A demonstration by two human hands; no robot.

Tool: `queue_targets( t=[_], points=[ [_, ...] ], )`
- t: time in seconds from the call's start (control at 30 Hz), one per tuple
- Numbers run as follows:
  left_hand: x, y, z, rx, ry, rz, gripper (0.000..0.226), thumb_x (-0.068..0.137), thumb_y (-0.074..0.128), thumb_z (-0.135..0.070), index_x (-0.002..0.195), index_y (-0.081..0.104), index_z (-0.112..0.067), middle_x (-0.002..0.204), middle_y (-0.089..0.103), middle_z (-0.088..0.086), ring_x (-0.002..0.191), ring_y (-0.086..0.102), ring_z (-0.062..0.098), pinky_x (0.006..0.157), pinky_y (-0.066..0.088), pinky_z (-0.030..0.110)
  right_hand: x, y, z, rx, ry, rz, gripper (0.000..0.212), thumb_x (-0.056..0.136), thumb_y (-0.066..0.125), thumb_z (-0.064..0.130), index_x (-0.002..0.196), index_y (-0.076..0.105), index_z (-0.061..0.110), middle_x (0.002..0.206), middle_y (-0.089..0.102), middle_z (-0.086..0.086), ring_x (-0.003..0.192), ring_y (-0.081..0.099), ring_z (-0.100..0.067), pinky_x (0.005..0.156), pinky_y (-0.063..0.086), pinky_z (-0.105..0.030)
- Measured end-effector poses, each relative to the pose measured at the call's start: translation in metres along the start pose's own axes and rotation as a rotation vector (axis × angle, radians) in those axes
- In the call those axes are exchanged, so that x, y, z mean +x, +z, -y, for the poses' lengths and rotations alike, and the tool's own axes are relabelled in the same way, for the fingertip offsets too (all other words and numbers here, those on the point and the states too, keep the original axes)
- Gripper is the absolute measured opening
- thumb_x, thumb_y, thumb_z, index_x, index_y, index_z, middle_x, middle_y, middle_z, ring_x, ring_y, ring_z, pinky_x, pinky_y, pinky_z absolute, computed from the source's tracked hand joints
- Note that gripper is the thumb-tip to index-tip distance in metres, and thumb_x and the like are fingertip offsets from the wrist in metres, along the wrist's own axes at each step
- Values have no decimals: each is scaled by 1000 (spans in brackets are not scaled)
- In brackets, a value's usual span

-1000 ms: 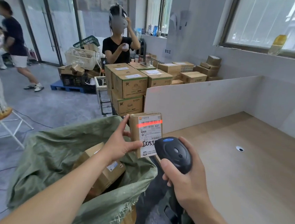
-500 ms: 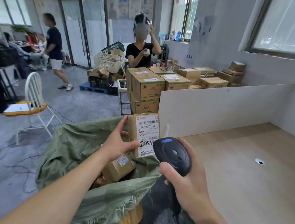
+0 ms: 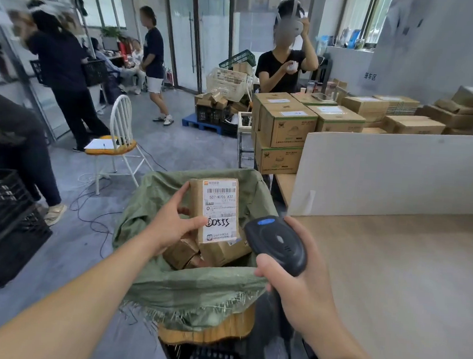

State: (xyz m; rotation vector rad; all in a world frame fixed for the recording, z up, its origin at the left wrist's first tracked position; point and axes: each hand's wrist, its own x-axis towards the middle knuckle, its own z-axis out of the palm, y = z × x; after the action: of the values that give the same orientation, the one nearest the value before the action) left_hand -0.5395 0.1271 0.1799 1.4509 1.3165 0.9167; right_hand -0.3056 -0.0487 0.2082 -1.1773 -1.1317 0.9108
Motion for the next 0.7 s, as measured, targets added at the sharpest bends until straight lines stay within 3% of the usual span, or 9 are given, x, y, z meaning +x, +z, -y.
queue_targets(
  t=[0.13, 0.27, 0.4, 0.53, 0.6, 0.7],
  points=[
    [21, -25, 27, 86, -52, 30, 107, 79, 85, -12, 157, 20, -46, 122, 61, 11, 106, 68, 28, 92, 57, 52, 21, 16, -10, -25, 20, 16, 76, 59, 84, 37, 128, 56, 51, 118, 72, 9, 86, 71, -11, 80, 56, -38],
    [50, -47, 62, 155, -194, 167, 109, 77, 85, -7, 159, 20, -39, 121, 61, 7, 113, 65, 28, 98, 54, 51, 51, 38, -26, -36, 52, -2, 78, 59, 85, 41, 131, 54, 50, 119, 73, 4, 98, 74, -22, 83, 57, -43],
    [82, -63, 95, 352, -313, 349, 115, 72, 91, -19, 159, 18, -40, 144, 54, 3, 115, 64, 20, 95, 55, 41, 82, 62, -39, -24, 70, -15, 80, 61, 84, 42, 134, 53, 47, 122, 72, 5, 98, 75, -26, 80, 56, -40],
    [114, -64, 125, 525, -317, 470, 122, 64, 92, -28, 160, 17, -35, 154, 45, -2, 129, 54, 18, 112, 43, 41, 105, 78, -51, -28, 107, -36, 79, 61, 84, 43, 132, 52, 49, 121, 71, 8, 97, 75, -24, 80, 56, -39],
    [122, -56, 131, 663, -330, 585, 116, 70, 90, -21, 160, 18, -30, 156, 41, -2, 134, 50, 18, 115, 40, 38, 114, 81, -57, -42, 123, -48, 79, 61, 84, 44, 134, 52, 48, 120, 72, 6, 96, 75, -23, 80, 56, -38],
    [131, -44, 130, 946, -335, 821, 86, 83, 81, -17, 156, 36, -24, 150, 46, -4, 132, 52, 18, 108, 39, 25, 123, 84, -63, -54, 139, -60, 80, 61, 84, 45, 134, 52, 48, 115, 74, -1, 90, 73, -17, 80, 55, -35]
  ],
)
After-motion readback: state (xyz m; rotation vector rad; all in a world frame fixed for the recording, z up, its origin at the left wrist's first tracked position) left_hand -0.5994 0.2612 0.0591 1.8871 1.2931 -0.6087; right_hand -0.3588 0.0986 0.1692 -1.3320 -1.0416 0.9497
